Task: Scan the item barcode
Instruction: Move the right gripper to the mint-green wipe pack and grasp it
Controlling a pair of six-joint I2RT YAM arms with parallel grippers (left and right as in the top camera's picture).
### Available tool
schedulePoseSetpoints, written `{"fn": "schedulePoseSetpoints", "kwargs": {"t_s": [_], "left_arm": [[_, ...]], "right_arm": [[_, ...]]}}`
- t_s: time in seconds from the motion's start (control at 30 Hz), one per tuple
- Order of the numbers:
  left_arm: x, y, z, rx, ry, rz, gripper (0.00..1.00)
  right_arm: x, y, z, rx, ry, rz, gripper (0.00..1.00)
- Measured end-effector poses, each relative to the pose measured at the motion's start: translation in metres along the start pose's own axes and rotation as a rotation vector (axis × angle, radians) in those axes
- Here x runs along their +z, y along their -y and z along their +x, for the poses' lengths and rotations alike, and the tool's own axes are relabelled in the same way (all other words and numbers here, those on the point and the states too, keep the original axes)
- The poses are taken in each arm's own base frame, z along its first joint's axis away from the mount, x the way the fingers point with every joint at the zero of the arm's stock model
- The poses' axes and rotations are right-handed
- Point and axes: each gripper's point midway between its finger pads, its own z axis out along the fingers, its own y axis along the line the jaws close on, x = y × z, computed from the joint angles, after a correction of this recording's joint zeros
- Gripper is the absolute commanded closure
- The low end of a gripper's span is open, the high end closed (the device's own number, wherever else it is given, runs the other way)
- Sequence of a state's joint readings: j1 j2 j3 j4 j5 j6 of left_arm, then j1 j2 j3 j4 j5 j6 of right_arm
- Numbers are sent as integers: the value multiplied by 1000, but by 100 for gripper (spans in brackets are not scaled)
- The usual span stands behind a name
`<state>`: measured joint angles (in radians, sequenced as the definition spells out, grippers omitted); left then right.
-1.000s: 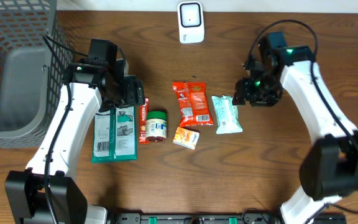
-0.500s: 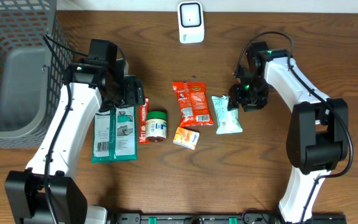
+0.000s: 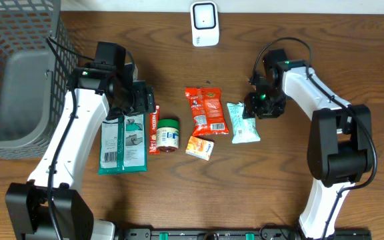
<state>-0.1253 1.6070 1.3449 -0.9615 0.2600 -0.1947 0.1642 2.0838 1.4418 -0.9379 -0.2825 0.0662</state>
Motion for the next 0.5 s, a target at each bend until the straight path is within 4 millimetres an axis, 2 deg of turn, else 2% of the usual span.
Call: {"fn": "schedulePoseSetpoints", "kwargs": {"t_s": [0.17,0.2,0.27,0.3,0.4,0.5], "left_arm": [[0,0,0,0,0,0,14],[0,0,0,0,0,0,14],[0,0,0,0,0,0,13],[0,0,0,0,0,0,14],[0,0,0,0,0,0,14],[0,0,0,0,0,0,13]], "right_arm": [[5,-9,-1,-33,24,-15,59],[6,-11,0,-38,24,-16,64],[6,-15,0,-45,23,-29,84],[6,-16,0,-47,22,-33,86],[3,-20,2,-52,22,-52,99],[-2,-21,3,-53,26,-52,99]]}}
